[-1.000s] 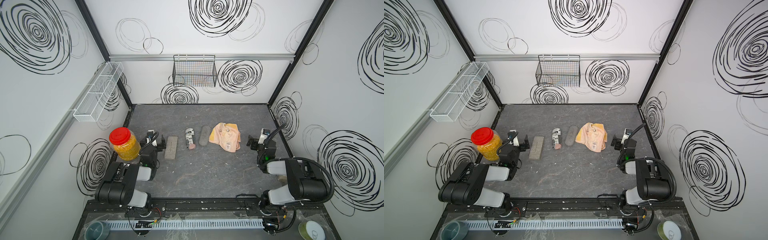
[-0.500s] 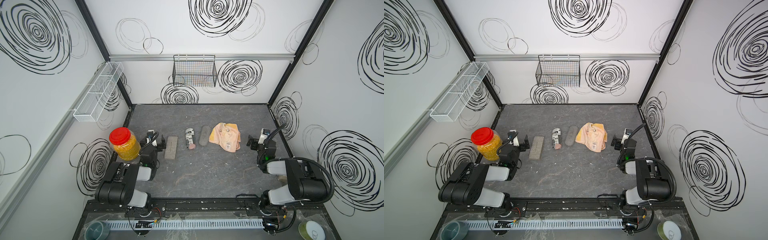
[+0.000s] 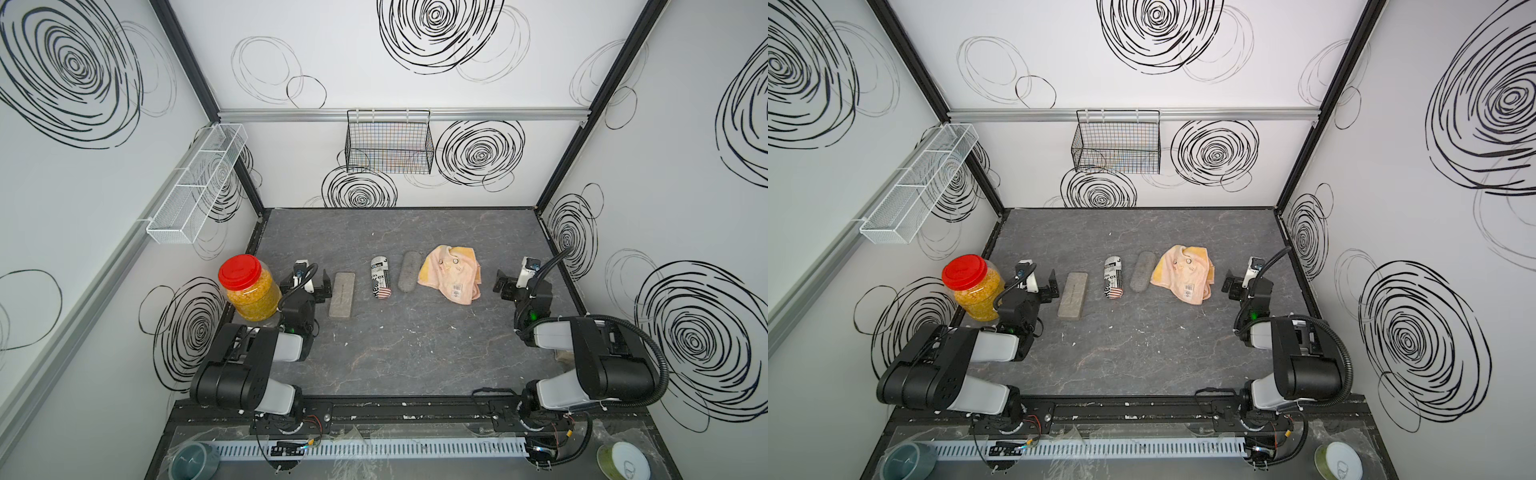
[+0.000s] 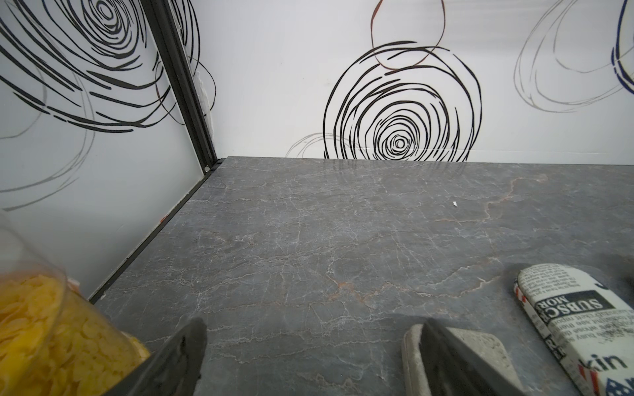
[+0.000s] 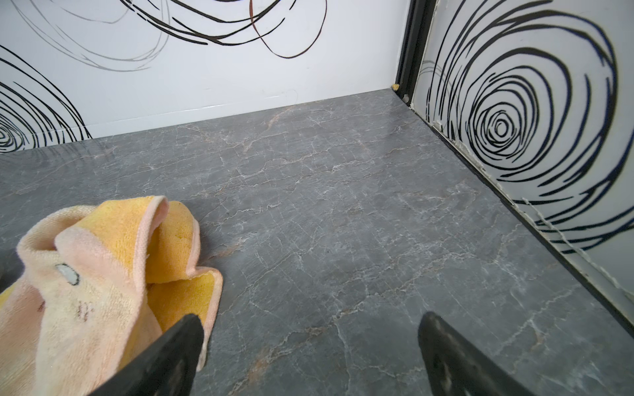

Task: Wipe the eyeglass case
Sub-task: Pick up the cleaning item at the center of the board.

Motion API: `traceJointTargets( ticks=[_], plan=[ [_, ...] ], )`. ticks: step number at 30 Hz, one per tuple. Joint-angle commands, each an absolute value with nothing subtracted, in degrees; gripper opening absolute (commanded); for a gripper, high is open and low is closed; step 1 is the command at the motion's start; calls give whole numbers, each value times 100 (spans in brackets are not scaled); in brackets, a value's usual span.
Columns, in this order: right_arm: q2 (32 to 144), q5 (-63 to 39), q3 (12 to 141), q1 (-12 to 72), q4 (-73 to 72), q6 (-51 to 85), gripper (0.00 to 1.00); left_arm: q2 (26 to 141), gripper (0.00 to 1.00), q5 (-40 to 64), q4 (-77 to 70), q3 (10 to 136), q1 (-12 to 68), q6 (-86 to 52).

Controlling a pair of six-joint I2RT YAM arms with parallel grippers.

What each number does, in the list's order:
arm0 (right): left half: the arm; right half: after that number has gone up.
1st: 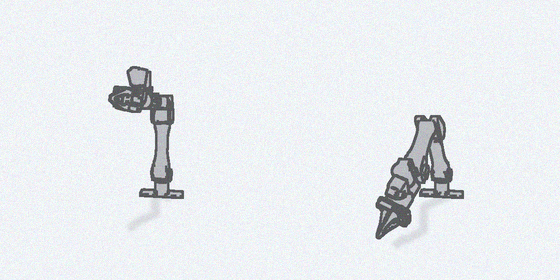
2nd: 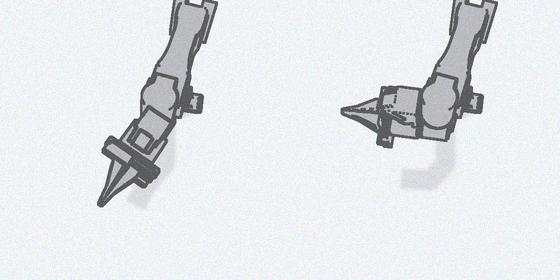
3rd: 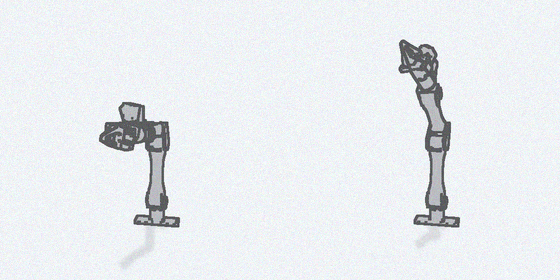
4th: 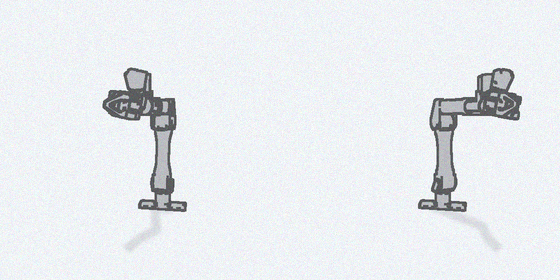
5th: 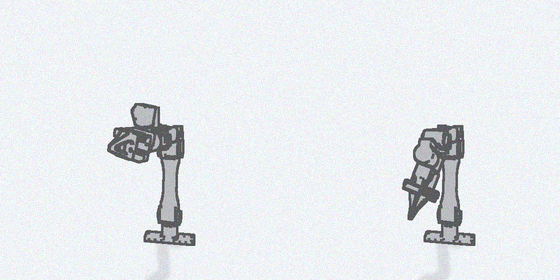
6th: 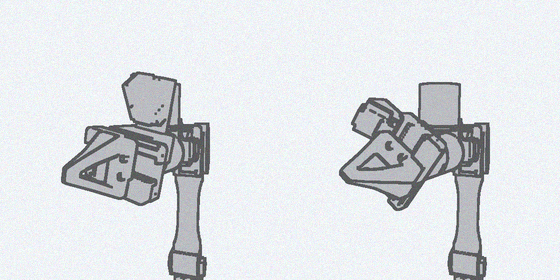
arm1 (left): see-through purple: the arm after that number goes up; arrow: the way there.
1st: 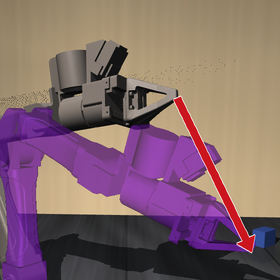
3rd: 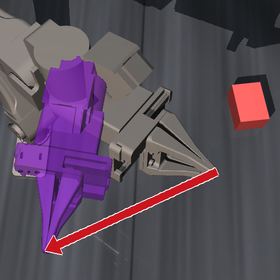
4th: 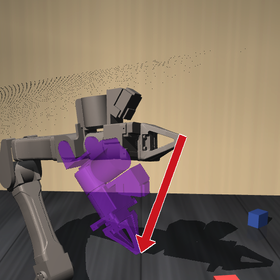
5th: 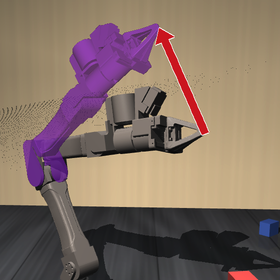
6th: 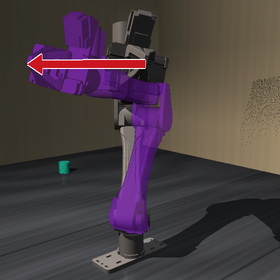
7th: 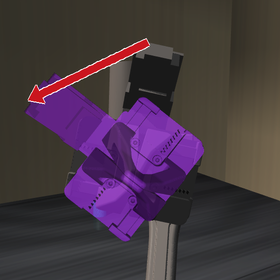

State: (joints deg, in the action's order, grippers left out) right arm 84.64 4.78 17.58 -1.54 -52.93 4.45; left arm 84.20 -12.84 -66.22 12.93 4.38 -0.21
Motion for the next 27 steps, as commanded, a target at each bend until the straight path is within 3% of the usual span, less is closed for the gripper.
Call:
traceJointTargets(
  ticks=[1,10,16,22,27],
  plan=[
    [8394,519,1794,-157,-5344,443,100,8377,99,-1248,-6815,1371,411,-26],
    [8068,484,1843,-141,-5001,415,100,8088,99,-1330,-6467,1441,545,122],
    [7131,863,2193,124,-3575,577,100,7224,99,-1990,-3964,2338,997,-220],
    [6351,1066,2798,578,-2297,1285,100,6869,99,-2534,-2682,3088,2015,-377],
    [6484,814,3355,1038,-1544,1410,100,6873,99,-2535,-1693,3544,3014,-1284]
  ],
)
